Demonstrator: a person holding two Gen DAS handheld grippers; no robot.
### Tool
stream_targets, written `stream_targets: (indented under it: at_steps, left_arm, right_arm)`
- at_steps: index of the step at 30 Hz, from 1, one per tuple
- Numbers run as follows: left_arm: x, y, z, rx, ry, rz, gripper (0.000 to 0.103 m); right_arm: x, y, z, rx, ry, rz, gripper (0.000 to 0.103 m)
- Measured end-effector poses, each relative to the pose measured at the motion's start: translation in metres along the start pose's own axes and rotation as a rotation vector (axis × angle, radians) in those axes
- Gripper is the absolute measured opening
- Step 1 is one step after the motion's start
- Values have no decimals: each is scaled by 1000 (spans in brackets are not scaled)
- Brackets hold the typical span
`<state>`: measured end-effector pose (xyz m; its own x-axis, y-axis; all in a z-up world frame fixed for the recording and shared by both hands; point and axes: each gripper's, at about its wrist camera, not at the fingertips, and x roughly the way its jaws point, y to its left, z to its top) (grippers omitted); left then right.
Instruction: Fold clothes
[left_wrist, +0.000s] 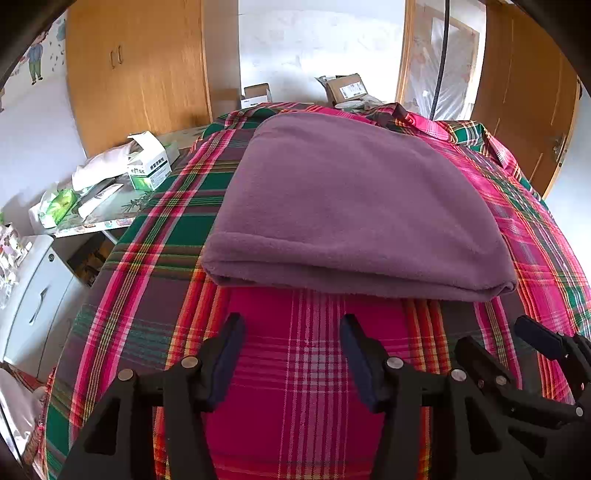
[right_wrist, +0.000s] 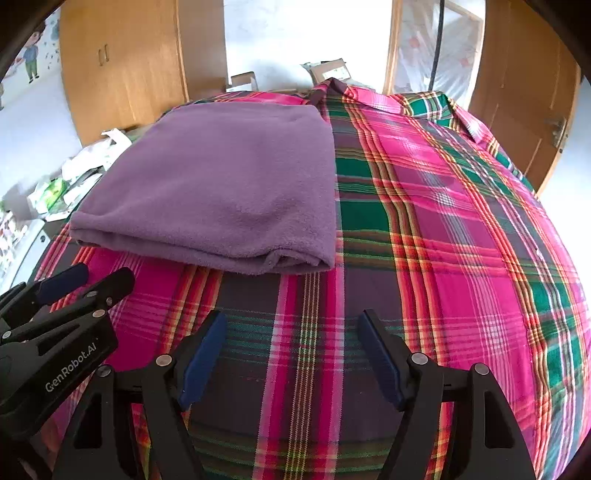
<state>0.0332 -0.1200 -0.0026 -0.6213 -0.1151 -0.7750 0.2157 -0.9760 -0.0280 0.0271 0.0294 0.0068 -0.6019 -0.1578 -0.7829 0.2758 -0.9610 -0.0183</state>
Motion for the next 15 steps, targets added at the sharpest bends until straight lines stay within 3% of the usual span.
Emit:
stream_targets:
  at_steps: [15]
  left_arm:
    - [0,-4,-1,4,4,5,62]
  right_arm:
    - [0,-2,-1,-10,1,16,76]
